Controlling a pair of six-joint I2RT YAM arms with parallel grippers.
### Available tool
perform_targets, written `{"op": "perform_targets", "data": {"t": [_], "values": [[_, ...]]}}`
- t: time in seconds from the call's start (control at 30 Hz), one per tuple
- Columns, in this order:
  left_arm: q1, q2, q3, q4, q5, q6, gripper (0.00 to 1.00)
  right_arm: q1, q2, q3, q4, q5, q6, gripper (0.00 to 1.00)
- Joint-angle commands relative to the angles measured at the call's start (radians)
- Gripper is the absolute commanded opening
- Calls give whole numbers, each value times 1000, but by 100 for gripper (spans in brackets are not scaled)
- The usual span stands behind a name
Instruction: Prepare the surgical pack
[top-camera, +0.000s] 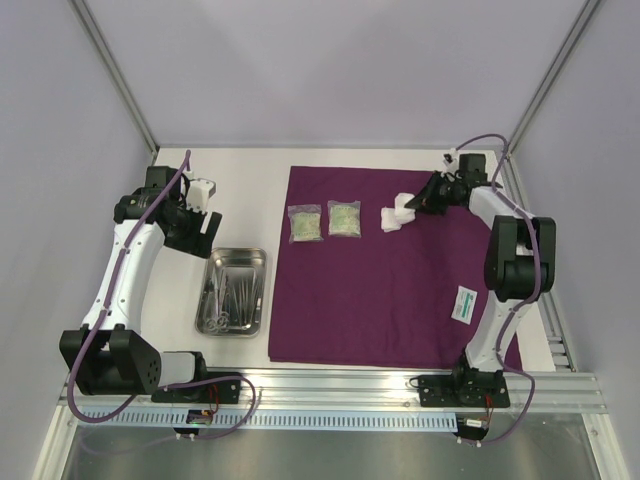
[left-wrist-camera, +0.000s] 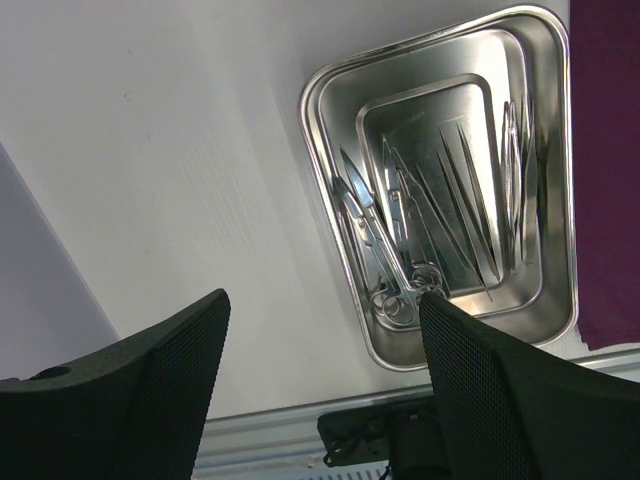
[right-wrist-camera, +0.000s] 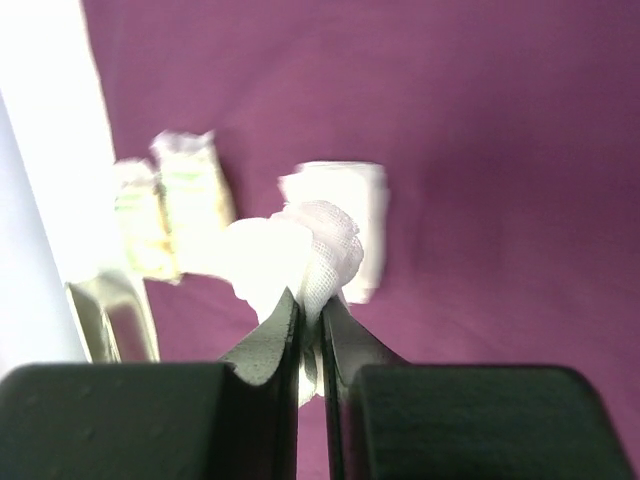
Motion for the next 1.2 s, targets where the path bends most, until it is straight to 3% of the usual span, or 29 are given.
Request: {"op": "perform_targets", "data": {"t": [0.0, 0.2, 0.6, 0.7, 0.73, 0.8, 1.17], "values": [[-2, -22, 8, 6, -8, -7, 85, 62, 9, 18, 61, -84, 23, 1], [-2, -19, 22, -5, 7, -7, 85, 83, 99, 54, 150, -104, 109, 1], [-2, -12, 13, 3, 18, -5, 85, 83, 172, 83, 90, -51, 91, 1], [-2, -12, 14, 3, 18, -4, 85, 83, 195, 126, -9, -2, 39, 16], [-4, -12, 13, 1, 18, -2, 85, 83, 195, 159, -31, 8, 4, 28], [-2, -10, 14, -3, 21, 2, 85, 83, 183, 181, -77, 32, -27, 36], [-4, -7, 20, -6, 12, 2, 85, 83, 118, 213, -166, 106, -120, 43]]}}
